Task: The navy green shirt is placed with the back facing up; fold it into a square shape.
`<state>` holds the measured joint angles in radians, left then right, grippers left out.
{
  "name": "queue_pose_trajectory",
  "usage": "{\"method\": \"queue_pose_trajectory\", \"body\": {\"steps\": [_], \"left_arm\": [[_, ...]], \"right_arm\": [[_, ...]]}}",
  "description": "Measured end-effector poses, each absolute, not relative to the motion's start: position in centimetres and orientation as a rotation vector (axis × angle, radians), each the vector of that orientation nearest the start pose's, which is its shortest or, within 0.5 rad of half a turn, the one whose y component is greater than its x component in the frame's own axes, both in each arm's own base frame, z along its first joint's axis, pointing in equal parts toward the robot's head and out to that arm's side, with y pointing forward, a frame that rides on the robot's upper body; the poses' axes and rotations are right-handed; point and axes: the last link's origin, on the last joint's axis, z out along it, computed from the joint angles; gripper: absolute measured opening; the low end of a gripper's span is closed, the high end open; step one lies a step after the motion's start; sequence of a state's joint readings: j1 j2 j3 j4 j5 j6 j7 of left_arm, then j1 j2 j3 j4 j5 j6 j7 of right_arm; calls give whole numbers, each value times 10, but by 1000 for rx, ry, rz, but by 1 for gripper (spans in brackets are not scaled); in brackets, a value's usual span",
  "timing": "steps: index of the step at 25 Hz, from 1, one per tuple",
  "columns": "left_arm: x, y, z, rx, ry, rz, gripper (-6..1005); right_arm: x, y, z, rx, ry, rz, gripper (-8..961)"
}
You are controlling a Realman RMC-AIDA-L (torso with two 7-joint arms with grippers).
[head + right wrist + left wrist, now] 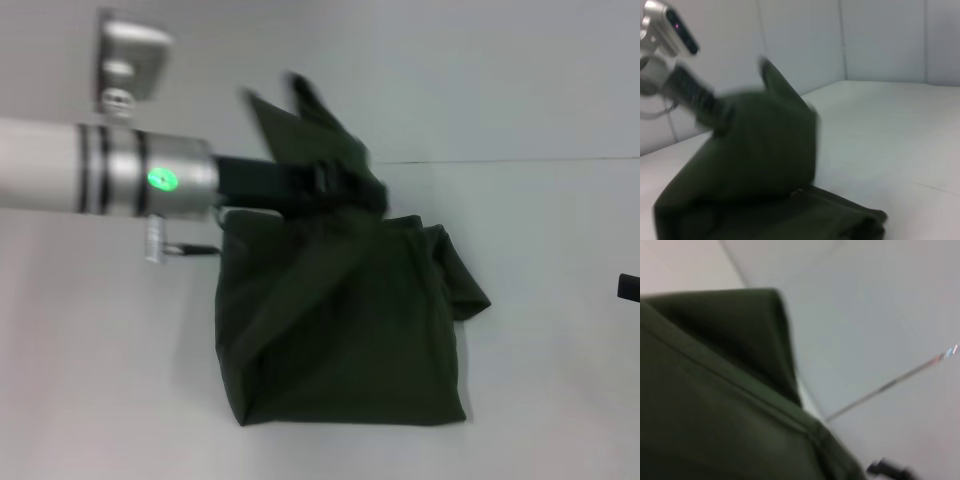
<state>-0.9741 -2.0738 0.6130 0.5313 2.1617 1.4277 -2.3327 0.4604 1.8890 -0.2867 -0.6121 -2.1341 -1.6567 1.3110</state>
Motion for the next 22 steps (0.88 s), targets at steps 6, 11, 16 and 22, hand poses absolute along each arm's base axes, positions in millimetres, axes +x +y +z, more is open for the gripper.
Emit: {"method": "queue_pose_trajectory", "body": {"steps": [6, 11, 16, 22], "left_arm": [[-134, 402, -82, -2613, -1694, -462, 134], [-144, 388, -102, -2554, -1806, -495, 142], [-136, 381, -94, -2624, -1840, -593, 151], [-137, 385, -57, -2665, -1764, -749, 390]], "right_arm": [[343, 314, 113, -2395, 721, 641, 901], [344, 314, 115, -2389, 736, 635, 901], [344, 316, 116, -2388, 741, 627, 901], [344, 319, 123, -2350, 756, 648, 901]]}}
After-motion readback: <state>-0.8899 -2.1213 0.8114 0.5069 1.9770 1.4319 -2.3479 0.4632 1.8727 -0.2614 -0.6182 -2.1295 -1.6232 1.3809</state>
